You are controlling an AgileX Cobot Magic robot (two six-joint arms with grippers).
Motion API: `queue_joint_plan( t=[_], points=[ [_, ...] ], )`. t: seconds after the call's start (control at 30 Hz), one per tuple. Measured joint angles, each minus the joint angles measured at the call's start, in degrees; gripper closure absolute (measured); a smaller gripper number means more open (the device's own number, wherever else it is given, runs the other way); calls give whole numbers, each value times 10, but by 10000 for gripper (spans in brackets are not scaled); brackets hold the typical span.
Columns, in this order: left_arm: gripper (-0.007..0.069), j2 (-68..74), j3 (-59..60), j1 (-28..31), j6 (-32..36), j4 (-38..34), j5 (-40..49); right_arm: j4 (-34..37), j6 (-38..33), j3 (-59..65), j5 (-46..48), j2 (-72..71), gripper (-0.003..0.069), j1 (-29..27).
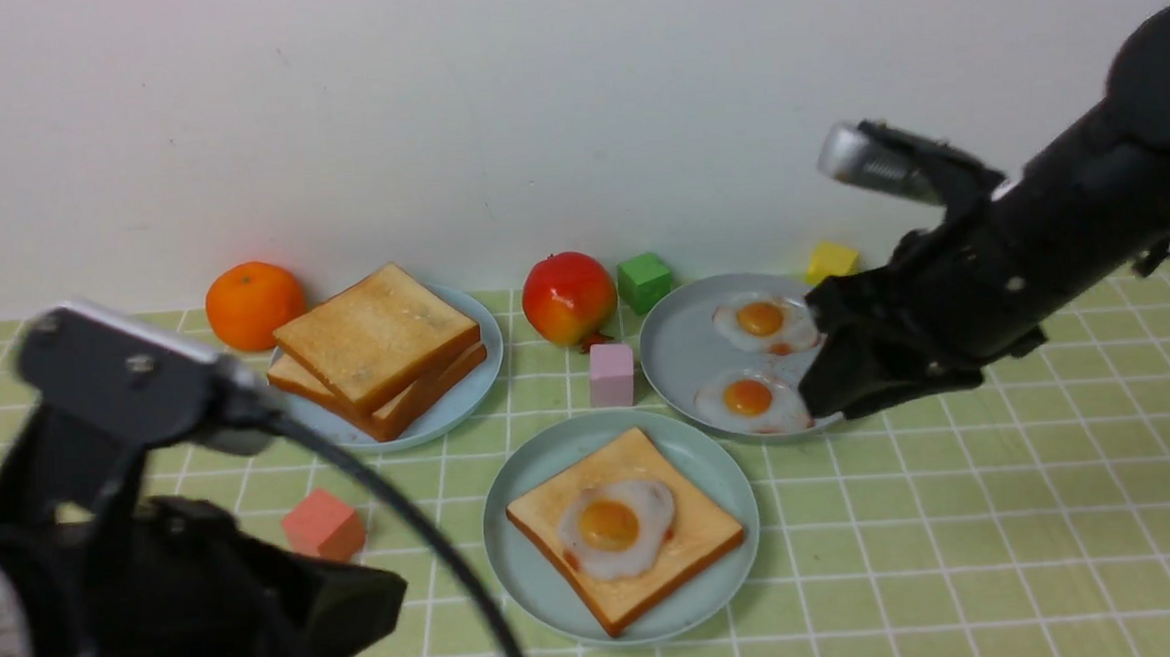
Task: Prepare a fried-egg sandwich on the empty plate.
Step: Use the left arm to grab a slice of bread
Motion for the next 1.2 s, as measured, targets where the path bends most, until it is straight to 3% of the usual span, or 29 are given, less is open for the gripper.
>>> queue_joint_plan(
  t=[0.1, 0.17, 0.3, 0.5, 0.7, 0.83, 0.97, 1.13, 1.2],
  points=[
    [638, 96, -37, 11, -26, 38, 1, -57, 21, 0, 31, -91, 615, 1],
    [638, 142, -66, 30, -28, 45, 4, -80, 28, 2, 41, -141, 659, 2],
    [638, 216, -129, 94, -2, 39, 14, -89, 30, 32, 47, -247, 670, 5],
    [638, 341, -241, 220, 129, -34, 26, -86, 16, 139, 25, -401, 662, 5],
    [629, 448, -332, 267, 200, -42, 13, -68, -1, 213, -36, -493, 662, 5],
    [562, 511, -378, 273, 253, -26, -1, -60, -2, 237, -50, -518, 659, 5],
    [378, 562, -408, 273, 321, -14, -43, -59, -2, 247, -51, -520, 656, 5],
    [241, 600, -410, 273, 339, 10, -93, -48, -2, 248, -52, -520, 655, 5],
    [223, 614, -410, 273, 341, 19, -103, -42, -2, 248, -52, -520, 655, 5]
  ],
)
